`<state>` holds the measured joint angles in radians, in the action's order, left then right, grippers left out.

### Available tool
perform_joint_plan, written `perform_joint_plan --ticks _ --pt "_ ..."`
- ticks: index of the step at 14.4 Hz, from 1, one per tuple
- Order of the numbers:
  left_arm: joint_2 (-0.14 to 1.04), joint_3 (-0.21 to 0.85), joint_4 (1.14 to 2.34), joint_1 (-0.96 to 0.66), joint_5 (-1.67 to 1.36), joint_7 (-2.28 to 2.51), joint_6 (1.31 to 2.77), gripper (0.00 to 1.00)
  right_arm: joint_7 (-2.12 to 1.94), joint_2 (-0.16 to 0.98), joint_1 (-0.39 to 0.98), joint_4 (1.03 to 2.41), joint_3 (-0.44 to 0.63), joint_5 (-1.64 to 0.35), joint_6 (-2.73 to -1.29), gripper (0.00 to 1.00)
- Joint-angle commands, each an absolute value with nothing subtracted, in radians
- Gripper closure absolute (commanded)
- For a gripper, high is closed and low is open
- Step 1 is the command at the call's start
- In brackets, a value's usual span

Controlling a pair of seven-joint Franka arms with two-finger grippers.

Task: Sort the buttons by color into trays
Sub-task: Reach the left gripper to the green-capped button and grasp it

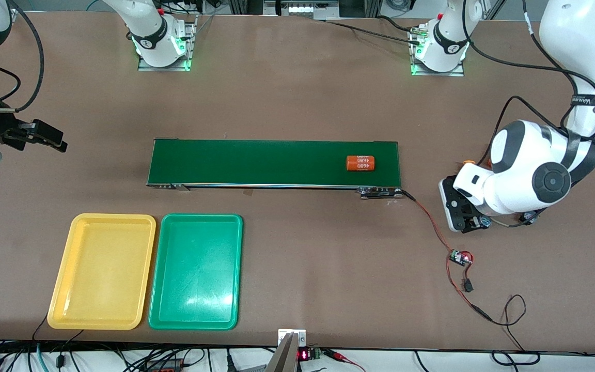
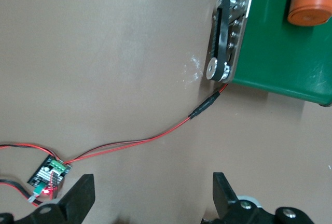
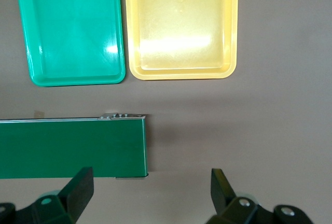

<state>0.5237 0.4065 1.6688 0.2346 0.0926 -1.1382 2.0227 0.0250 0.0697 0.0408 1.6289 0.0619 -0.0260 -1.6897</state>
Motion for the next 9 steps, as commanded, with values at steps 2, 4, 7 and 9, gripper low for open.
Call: perform_joint_plan --ticks 2,4,7,9 --pt "0.563 0.341 1.638 0.236 0.121 -1.109 2.142 0.0 0.017 0.071 0.046 1.618 0.057 -0.022 -1.695 0.0" --pt "0.581 0.351 1.634 0.302 0.123 -1.144 2.218 0.0 0.018 0.072 0.046 1.618 0.054 -0.021 -1.701 0.0" --pt "0.603 0.341 1.628 0.311 0.117 -0.976 2.212 0.0 0.017 0.072 0.038 1.618 0.054 -0.025 -1.7 0.0" --pt "0.639 0.304 1.596 0.308 0.123 -0.82 2.212 0.0 0.018 0.072 0.041 1.618 0.055 -0.025 -1.701 0.0"
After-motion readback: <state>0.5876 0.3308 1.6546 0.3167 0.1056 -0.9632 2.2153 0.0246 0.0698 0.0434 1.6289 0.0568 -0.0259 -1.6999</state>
